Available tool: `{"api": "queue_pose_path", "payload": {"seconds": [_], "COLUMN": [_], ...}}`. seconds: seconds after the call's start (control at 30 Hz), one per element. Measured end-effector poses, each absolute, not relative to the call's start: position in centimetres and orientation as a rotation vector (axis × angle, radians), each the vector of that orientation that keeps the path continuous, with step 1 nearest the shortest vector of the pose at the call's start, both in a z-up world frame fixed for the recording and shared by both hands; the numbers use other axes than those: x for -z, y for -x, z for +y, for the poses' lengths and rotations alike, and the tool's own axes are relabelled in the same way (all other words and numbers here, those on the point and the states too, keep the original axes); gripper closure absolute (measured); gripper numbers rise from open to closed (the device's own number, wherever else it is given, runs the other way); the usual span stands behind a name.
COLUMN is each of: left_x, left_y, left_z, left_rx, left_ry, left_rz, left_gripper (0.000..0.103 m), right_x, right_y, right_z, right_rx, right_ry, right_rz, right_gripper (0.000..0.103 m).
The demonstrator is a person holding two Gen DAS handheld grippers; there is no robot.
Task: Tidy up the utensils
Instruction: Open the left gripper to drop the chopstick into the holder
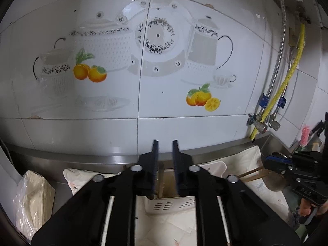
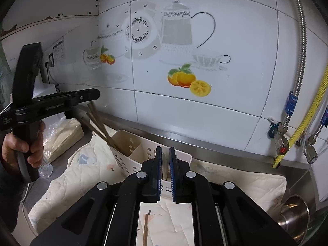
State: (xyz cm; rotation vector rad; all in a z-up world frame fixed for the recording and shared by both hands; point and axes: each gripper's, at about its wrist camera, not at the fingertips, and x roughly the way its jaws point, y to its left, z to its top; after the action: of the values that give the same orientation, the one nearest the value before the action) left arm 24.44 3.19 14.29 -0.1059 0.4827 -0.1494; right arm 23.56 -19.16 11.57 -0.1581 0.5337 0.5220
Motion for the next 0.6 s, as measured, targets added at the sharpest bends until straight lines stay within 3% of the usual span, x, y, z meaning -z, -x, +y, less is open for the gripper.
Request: {"api": "queue_pose_path", "payload": {"seconds": [0.1,0.3,0.37,0.6], "left_x": [-14.6,-15.1,-15.0,-12.6], "left_y": [-23.6,-21.3,-20.2,-16.1], "left_z": [3.1,3.1,3.1,2.8], "left_rx": [0.149,0.149,0.148,0.162], "left_ry": [0.096,0.093,0.094,0.065], "left_rz": [0.468,0.443,0.437,0.454], "left_gripper": [0.073,0.057,0.054,0.046], "right_x": [-11.6,-12.4,-12.6,-11.2], "right_y": [-23.5,-21.8,-20.5,-16.3], "right_z": [-19.4,-20.0,-20.2,-20.6], "right_rx": [-0.514,-0.497,-0.488,-0.493], "right_ry": [0.151,0.152,0.166,0.188], "right_rz": [0.526,0.48,0.451,0.414], "right_gripper": [0.094,0.079,0.071,0.061]}}
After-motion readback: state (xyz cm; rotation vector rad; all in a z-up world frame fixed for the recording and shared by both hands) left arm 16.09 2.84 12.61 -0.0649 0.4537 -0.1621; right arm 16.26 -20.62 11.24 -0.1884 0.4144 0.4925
